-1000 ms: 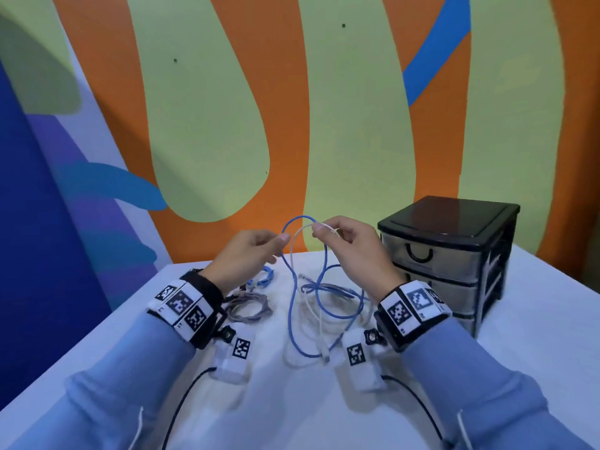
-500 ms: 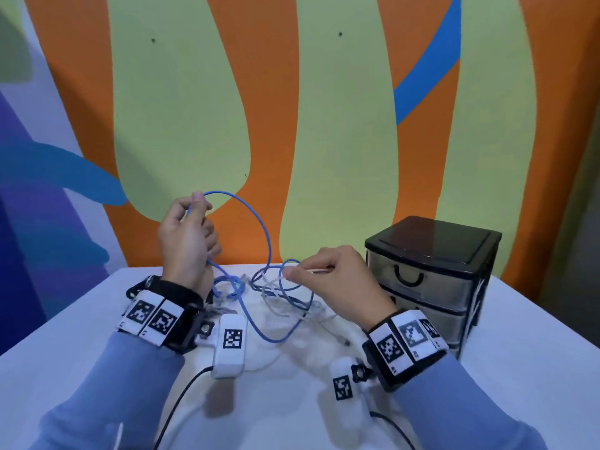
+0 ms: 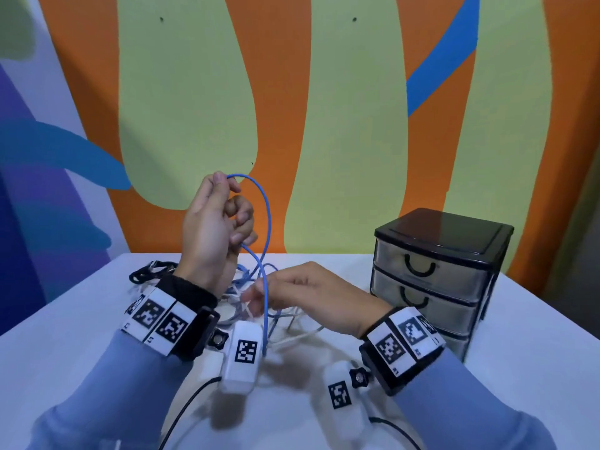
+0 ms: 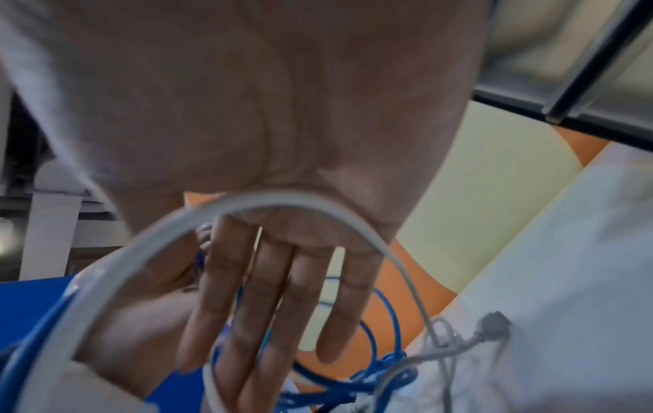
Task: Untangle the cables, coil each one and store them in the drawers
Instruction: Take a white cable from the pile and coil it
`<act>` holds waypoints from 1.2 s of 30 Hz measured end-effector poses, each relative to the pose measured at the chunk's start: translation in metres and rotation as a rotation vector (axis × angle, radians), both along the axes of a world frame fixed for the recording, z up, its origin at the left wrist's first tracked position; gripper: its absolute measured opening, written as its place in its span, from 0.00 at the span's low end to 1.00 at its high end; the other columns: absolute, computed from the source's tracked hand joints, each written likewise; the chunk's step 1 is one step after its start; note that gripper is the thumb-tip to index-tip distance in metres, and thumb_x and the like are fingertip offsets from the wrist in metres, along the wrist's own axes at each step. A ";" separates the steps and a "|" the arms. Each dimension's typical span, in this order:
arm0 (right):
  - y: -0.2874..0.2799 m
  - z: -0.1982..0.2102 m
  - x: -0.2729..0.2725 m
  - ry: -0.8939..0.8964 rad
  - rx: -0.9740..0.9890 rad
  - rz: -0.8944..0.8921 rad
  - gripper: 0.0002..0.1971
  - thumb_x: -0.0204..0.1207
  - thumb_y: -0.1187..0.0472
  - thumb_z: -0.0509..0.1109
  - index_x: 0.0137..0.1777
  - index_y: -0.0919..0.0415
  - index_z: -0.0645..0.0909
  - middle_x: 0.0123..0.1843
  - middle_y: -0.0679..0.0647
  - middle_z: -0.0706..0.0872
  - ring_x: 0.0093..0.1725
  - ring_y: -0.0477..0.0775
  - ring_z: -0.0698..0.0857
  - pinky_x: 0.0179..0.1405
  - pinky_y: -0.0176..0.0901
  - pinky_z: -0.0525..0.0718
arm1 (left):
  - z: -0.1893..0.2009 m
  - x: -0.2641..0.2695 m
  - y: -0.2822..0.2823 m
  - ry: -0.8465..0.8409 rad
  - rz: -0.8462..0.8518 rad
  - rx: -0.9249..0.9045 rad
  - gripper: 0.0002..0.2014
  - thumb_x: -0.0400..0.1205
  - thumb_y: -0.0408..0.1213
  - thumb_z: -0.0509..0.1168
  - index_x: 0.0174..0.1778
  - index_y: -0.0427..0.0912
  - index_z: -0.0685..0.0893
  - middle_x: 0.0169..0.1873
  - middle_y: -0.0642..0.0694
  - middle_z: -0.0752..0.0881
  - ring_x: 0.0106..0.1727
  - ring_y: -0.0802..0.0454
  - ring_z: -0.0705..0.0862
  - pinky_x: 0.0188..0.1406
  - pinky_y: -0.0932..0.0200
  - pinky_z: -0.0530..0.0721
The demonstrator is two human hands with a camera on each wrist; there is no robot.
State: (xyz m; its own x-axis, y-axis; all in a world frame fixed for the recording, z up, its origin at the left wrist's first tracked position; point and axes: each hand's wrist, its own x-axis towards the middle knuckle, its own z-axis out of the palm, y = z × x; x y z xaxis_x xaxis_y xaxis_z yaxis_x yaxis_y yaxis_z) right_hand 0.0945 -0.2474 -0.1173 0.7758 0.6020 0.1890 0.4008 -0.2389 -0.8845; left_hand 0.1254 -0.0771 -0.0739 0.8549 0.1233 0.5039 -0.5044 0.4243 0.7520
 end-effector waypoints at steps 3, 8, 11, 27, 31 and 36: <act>-0.001 0.000 0.000 0.137 0.011 0.092 0.15 0.91 0.63 0.60 0.58 0.70 0.87 0.48 0.64 0.91 0.48 0.58 0.88 0.58 0.41 0.88 | 0.008 -0.004 0.008 -0.018 0.027 -0.072 0.15 0.97 0.51 0.51 0.47 0.50 0.72 0.27 0.49 0.68 0.20 0.56 0.58 0.19 0.64 0.61; -0.010 -0.012 0.014 -0.223 -0.123 -0.193 0.05 0.82 0.62 0.76 0.47 0.55 0.83 0.28 0.51 0.77 0.30 0.50 0.74 0.35 0.43 0.73 | 0.015 -0.003 0.028 -0.043 0.231 -0.138 0.16 0.97 0.49 0.52 0.44 0.49 0.70 0.25 0.51 0.67 0.19 0.57 0.58 0.16 0.68 0.56; -0.022 -0.005 0.022 -0.242 0.010 -0.455 0.08 0.86 0.61 0.69 0.45 0.52 0.77 0.25 0.48 0.68 0.23 0.50 0.65 0.26 0.42 0.66 | 0.018 0.002 0.049 -0.031 0.423 -0.118 0.17 0.97 0.48 0.55 0.42 0.49 0.73 0.23 0.52 0.64 0.19 0.56 0.58 0.17 0.67 0.57; -0.029 0.007 0.029 0.024 0.569 -0.824 0.17 0.80 0.72 0.53 0.36 0.59 0.79 0.25 0.50 0.62 0.23 0.51 0.57 0.26 0.39 0.57 | 0.005 0.018 0.097 0.243 0.637 -0.175 0.15 0.93 0.45 0.61 0.39 0.49 0.79 0.20 0.55 0.65 0.18 0.57 0.60 0.18 0.65 0.55; -0.026 0.014 0.021 0.136 0.699 -0.685 0.15 0.82 0.72 0.52 0.39 0.60 0.77 0.27 0.53 0.65 0.22 0.49 0.59 0.22 0.39 0.57 | 0.004 0.016 0.075 0.309 0.491 0.154 0.11 0.87 0.39 0.65 0.39 0.44 0.86 0.24 0.52 0.67 0.19 0.56 0.60 0.15 0.65 0.55; -0.028 0.020 0.014 0.172 0.833 -0.432 0.14 0.86 0.67 0.54 0.47 0.62 0.81 0.29 0.52 0.66 0.23 0.49 0.59 0.24 0.45 0.54 | -0.005 0.011 0.059 0.241 0.628 0.678 0.12 0.87 0.35 0.65 0.45 0.47 0.93 0.34 0.42 0.86 0.29 0.44 0.80 0.30 0.53 0.81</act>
